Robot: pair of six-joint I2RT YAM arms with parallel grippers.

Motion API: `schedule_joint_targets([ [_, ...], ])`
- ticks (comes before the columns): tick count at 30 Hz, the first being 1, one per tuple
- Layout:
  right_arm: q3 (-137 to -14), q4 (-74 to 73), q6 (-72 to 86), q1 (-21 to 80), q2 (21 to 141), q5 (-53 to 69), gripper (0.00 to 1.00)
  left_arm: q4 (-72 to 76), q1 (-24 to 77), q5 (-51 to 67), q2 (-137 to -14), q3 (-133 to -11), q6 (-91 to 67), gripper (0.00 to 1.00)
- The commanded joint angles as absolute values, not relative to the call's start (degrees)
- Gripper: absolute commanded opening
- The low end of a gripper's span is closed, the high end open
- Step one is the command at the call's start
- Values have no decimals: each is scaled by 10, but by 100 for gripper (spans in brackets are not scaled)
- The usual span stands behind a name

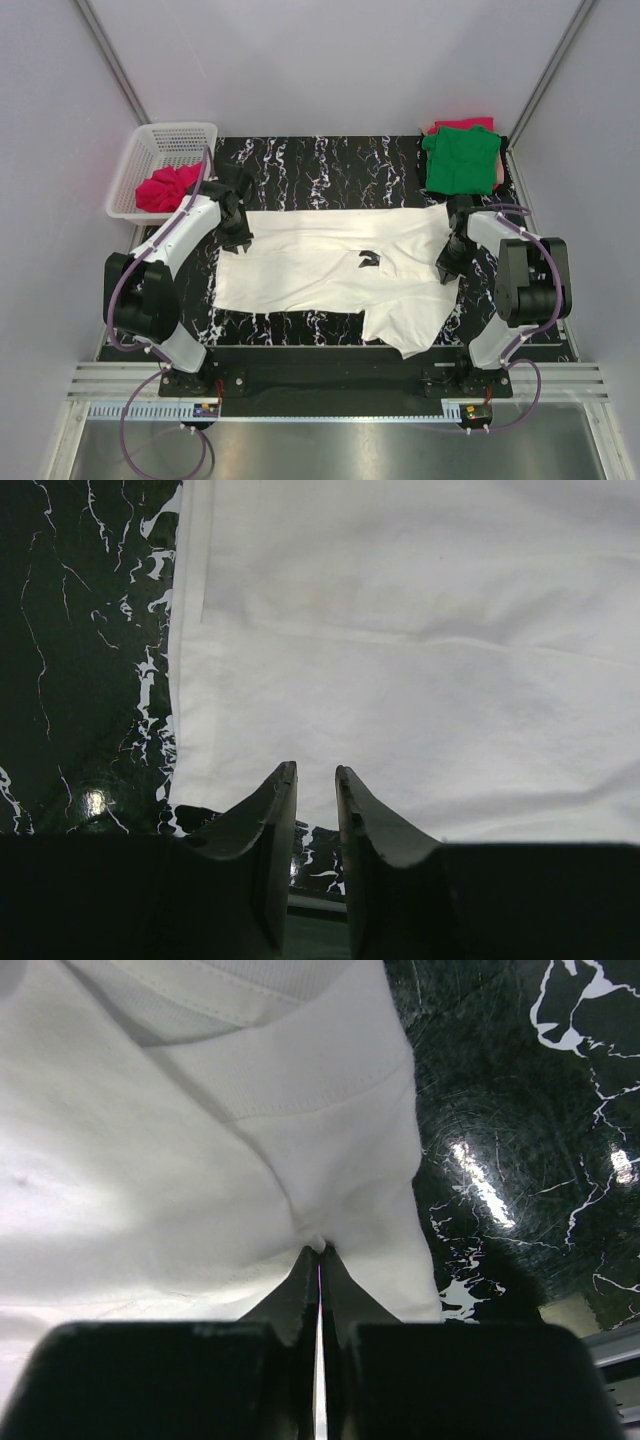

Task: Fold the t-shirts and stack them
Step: Fold the tshirt

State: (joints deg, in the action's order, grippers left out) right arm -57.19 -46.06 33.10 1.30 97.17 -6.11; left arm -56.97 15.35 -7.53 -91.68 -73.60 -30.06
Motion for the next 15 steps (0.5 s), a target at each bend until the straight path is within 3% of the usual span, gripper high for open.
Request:
schedule_joint_targets([
  [1,-581,-451,327,8,978,-69,0,-564,156,-80,-916,-749,-302,26],
  [15,-620,-528,328,7,897,-71,0,-551,170,-70,-921,-744,-311,26],
])
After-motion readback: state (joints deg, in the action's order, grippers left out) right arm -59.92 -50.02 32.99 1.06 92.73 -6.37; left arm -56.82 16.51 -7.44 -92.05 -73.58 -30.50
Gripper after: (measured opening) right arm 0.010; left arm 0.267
